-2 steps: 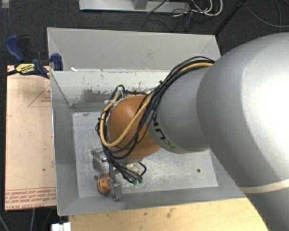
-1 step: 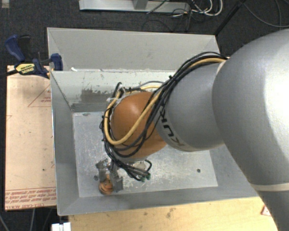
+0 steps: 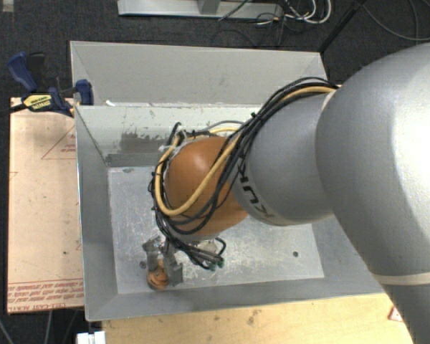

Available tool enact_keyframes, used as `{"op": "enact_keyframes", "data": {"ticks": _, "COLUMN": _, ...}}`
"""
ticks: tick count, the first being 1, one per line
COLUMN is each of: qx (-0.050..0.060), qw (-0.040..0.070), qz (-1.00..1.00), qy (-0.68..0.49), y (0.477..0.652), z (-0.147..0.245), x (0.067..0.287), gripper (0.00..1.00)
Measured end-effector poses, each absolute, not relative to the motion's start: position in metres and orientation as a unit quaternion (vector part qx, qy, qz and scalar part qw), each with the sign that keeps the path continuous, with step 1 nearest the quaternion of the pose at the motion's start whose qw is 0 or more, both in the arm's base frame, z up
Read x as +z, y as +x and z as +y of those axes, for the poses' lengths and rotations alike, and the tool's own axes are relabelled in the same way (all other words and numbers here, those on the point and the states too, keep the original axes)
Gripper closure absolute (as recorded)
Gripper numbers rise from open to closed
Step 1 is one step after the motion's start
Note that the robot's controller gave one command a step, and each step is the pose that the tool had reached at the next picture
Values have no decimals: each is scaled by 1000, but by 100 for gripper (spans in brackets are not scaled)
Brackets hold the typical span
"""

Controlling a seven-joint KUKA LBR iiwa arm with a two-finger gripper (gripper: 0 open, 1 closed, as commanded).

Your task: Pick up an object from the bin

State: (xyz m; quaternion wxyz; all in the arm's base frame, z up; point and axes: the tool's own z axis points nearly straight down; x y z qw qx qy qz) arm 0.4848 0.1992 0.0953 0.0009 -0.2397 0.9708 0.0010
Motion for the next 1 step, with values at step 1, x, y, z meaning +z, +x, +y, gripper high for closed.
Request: {"op": "enact_keyframes", "data": {"ticks": 1, "qx": 1, "qw": 2, "qz": 968, "qy": -249, "y": 480, "z": 217, "x": 248, "gripper": 100}}
